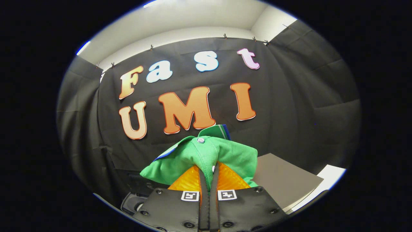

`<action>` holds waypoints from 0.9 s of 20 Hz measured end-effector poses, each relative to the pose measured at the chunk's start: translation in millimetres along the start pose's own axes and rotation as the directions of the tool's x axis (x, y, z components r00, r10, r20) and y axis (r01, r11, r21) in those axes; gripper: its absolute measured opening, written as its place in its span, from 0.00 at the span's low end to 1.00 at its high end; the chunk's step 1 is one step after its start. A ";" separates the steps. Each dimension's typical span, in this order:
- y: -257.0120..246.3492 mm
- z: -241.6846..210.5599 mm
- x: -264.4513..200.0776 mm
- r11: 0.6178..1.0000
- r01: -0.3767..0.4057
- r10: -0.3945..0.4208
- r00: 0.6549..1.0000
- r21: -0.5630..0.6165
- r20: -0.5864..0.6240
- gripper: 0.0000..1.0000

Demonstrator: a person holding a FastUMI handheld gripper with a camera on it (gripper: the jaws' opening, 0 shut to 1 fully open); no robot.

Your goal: Put the clothes into the washing machine and then close the washing machine lid.

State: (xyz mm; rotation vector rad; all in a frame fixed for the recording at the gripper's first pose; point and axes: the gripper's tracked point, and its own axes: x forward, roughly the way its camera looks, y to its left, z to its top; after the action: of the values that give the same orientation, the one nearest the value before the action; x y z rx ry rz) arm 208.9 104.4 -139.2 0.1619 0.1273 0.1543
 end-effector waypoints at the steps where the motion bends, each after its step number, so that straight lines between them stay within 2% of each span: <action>1: -0.7 4.1 -8.9 1.000 0.008 -0.008 1.000 -0.001 0.015 0.08; 5: 12.7 20.7 -39.8 1.000 0.000 0.002 0.999 -0.031 0.053 0.08; 7: 34.0 28.6 -37.7 0.998 -0.028 0.031 0.997 -0.048 0.066 0.08; 13: 137.6 36.9 -34.6 0.987 -0.161 0.162 0.986 -0.022 0.044 0.08; 18: 211.2 11.8 -19.4 0.965 -0.262 0.262 0.965 -0.011 0.005 0.08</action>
State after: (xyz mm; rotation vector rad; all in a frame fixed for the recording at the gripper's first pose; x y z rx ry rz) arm 161.4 305.5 -89.6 0.1691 0.0980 0.4189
